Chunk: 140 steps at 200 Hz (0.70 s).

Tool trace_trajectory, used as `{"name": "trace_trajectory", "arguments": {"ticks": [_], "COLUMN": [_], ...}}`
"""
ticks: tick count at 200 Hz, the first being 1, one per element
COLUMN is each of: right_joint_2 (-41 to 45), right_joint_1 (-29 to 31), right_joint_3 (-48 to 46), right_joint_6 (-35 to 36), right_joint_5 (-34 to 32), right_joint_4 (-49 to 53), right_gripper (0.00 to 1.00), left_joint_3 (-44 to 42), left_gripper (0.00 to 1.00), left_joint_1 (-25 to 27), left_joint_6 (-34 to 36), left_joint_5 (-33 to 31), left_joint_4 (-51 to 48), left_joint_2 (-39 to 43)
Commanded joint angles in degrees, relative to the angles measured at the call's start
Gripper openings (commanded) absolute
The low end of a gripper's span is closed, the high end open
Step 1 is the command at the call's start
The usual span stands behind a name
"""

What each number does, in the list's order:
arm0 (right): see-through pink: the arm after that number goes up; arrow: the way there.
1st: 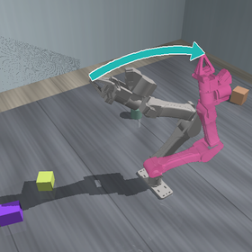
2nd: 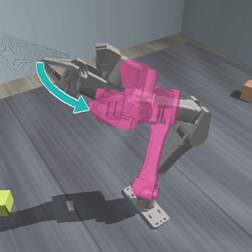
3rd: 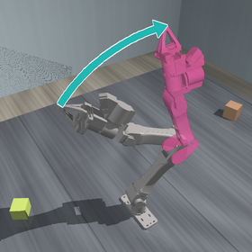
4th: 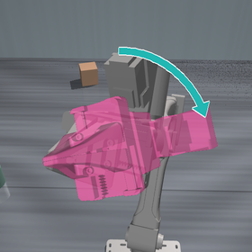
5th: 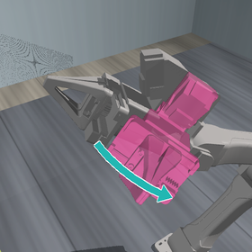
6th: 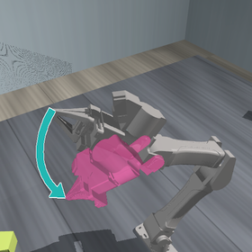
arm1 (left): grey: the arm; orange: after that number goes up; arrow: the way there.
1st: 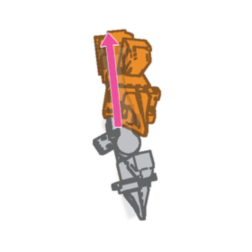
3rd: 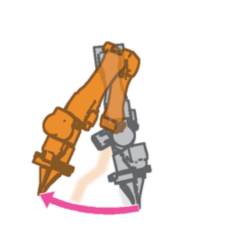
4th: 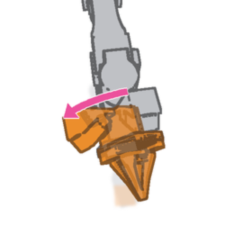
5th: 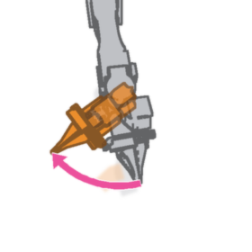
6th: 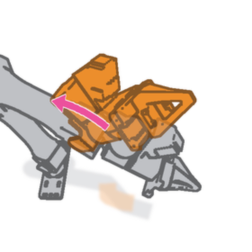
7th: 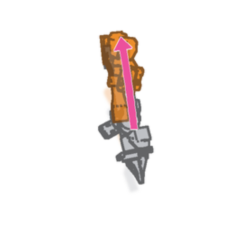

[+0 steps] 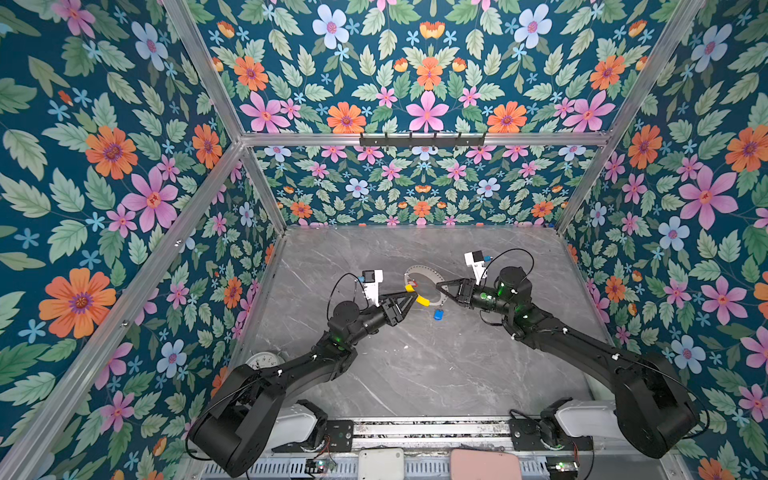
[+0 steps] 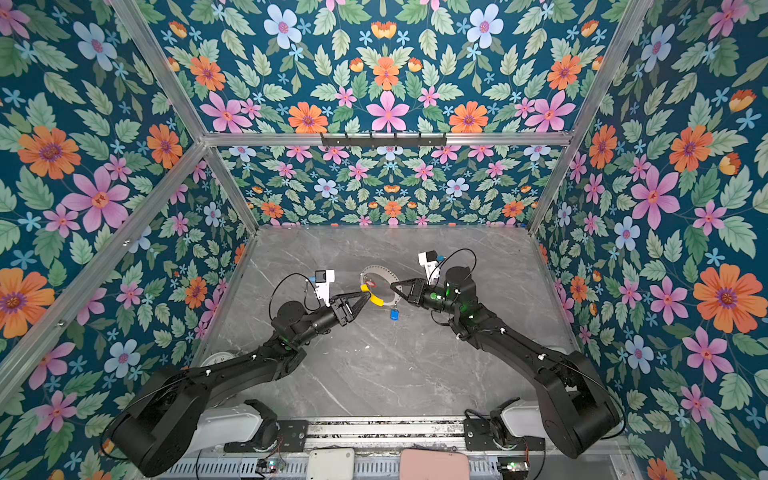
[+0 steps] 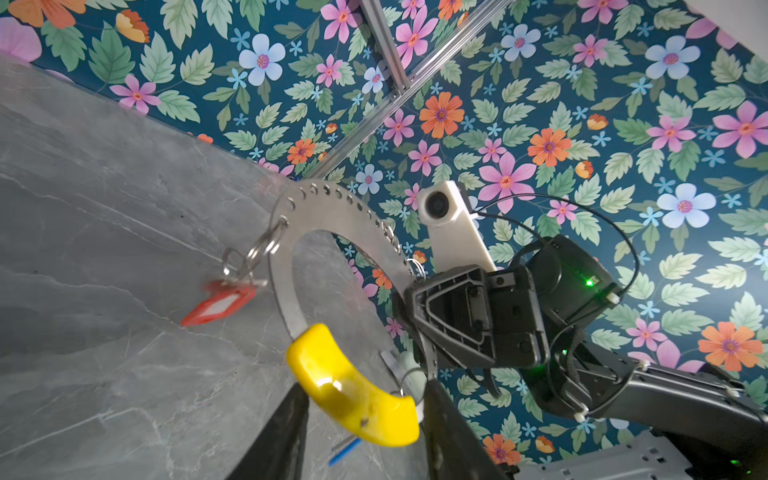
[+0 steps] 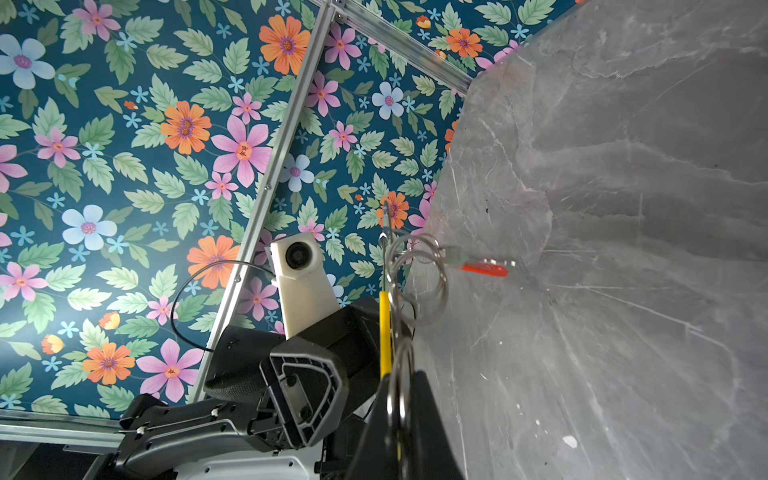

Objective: Remove the keys from the keyring

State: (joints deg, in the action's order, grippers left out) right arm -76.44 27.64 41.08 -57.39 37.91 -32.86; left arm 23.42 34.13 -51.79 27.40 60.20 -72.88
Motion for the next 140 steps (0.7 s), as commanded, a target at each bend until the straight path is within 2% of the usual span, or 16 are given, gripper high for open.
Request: {"name": "trace_trajectory", "arguments": {"ticks": [1,113,140], "right_joint_2": [-0.93,-3.62,-3.53], "right_joint_1": [0.03,-0.01,0.12], "right_joint_3": [-0.12,0.67,0.76], "right_joint_6": [-3.39,-7.30,-7.08], "right_joint_5": [0.63,3.57,3.66], "right_joint_4": [-4.78,-7.88,-7.30], "right_gripper": [0.00,0.00,0.04], "left_joint_3": [0.22,-0.49,-0.91], "left_gripper": [0.42,0.13,0.06], "left_joint_1": [-0.03,-0.10,0.00], "left_joint_6": [-4.12,-9.75,-11.84], "left_joint_5": [2.01,0.82,0.03], "left_joint_4": [9.21,16.54,19.01], "left_joint_2": [-1.87,-5.25,-6.17]}}
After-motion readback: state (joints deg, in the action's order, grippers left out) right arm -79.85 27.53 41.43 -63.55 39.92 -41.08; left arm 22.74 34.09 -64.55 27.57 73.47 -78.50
